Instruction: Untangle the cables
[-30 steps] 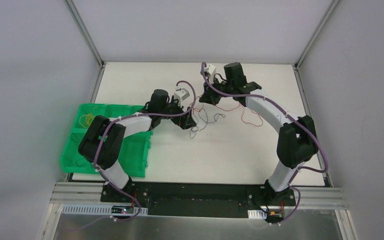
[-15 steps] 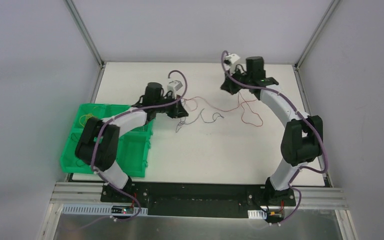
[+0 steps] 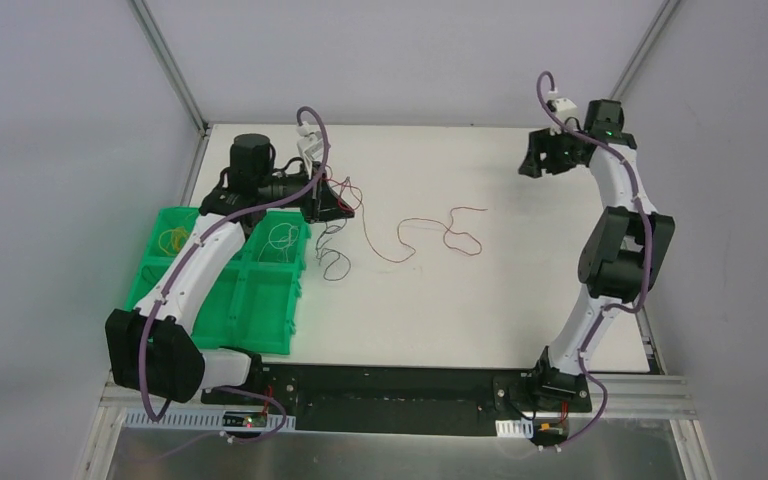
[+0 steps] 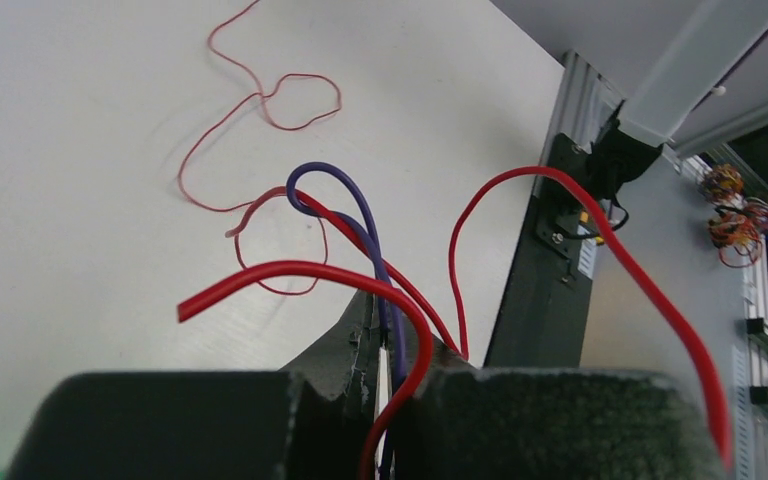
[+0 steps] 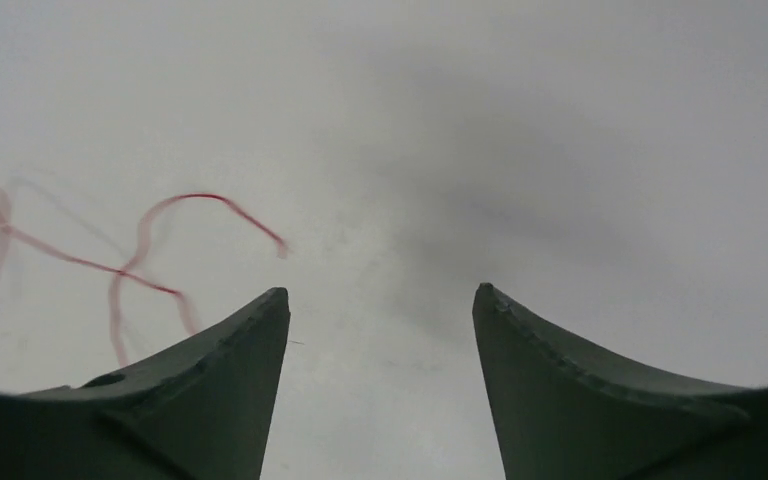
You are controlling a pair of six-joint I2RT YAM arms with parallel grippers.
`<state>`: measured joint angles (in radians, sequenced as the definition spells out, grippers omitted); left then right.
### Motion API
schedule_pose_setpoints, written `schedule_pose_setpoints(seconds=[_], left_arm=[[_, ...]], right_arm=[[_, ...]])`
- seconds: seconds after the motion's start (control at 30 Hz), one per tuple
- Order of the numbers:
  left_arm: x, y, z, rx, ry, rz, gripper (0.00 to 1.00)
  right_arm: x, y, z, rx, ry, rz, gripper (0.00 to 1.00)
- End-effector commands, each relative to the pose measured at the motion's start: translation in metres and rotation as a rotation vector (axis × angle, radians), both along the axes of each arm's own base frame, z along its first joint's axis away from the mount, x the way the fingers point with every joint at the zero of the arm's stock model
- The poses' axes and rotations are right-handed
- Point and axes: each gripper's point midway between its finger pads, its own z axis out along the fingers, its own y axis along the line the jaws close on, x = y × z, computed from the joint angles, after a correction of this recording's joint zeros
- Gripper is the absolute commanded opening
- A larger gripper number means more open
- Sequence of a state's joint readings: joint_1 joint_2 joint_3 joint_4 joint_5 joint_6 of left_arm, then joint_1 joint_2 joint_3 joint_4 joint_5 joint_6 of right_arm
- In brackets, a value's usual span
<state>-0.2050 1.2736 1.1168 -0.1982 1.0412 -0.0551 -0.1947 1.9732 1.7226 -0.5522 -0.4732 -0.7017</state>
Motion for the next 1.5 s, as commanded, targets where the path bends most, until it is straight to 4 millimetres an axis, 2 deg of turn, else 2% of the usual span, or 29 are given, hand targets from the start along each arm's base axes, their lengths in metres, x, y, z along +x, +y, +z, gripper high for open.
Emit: schedule_pose_setpoints(seconds=[0.0, 0.03, 0.1, 0.17, 0.23, 0.33, 0.53, 0.7, 0.93, 1.1, 1.23, 1.33, 1.37, 1.4, 1.43, 1.47], left_arm=[[-0.016, -0.02, 0.014, -0.038, -0.011, -0.158, 0.0], [-0.016, -0.023, 0.018, -0.045, -0.018, -0.174, 0.0], [-0.016, -0.028, 0.027, -0.058, -0.032, -0.204, 0.0], [-0.018, -0.032, 0.036, -0.069, -0.046, -0.225, 0.0], [-0.021, -0.036, 0.043, -0.077, -0.055, -0.246, 0.0], [-0.027, -0.041, 0.048, -0.086, -0.056, -0.27, 0.0], [-0.032, -0.044, 0.054, -0.09, -0.065, -0.279, 0.0], [-0.033, -0.043, 0.056, -0.089, -0.071, -0.274, 0.0], [-0.038, -0.042, 0.054, -0.089, -0.071, -0.273, 0.0], [-0.042, -0.043, 0.054, -0.097, -0.061, -0.295, 0.0], [-0.04, -0.045, 0.054, -0.097, -0.042, -0.289, 0.0], [-0.036, -0.045, 0.054, -0.09, -0.037, -0.266, 0.0], [-0.034, -0.044, 0.054, -0.086, -0.036, -0.251, 0.0], [-0.033, -0.044, 0.054, -0.085, -0.035, -0.244, 0.0], [-0.033, -0.043, 0.055, -0.086, -0.031, -0.238, 0.0], [-0.034, -0.042, 0.057, -0.086, -0.033, -0.231, 0.0]], right_arm=[[-0.058, 0.157, 0.105, 0.428, -0.038, 0.325, 0.76], [-0.067, 0.189, 0.121, 0.472, -0.087, 0.398, 0.79], [-0.095, 0.23, 0.136, 0.553, -0.092, 0.491, 0.83], [-0.121, 0.263, 0.148, 0.616, -0.084, 0.583, 0.86], [-0.141, 0.29, 0.151, 0.64, -0.085, 0.652, 0.87], [-0.146, 0.324, 0.148, 0.674, -0.099, 0.686, 0.87], [-0.148, 0.374, 0.165, 0.759, -0.137, 0.743, 0.84], [-0.162, 0.393, 0.173, 0.778, -0.145, 0.801, 0.75], [-0.181, 0.389, 0.173, 0.736, -0.213, 0.862, 0.75], [-0.175, 0.388, 0.172, 0.678, -0.295, 0.845, 0.72], [-0.174, 0.403, 0.186, 0.699, -0.352, 0.841, 0.68], [-0.178, 0.405, 0.186, 0.693, -0.371, 0.84, 0.49], [-0.178, 0.404, 0.184, 0.686, -0.379, 0.829, 0.33], [-0.174, 0.401, 0.183, 0.674, -0.389, 0.804, 0.09], [-0.168, 0.396, 0.179, 0.659, -0.392, 0.76, 0.0], [-0.161, 0.39, 0.176, 0.645, -0.394, 0.72, 0.0]])
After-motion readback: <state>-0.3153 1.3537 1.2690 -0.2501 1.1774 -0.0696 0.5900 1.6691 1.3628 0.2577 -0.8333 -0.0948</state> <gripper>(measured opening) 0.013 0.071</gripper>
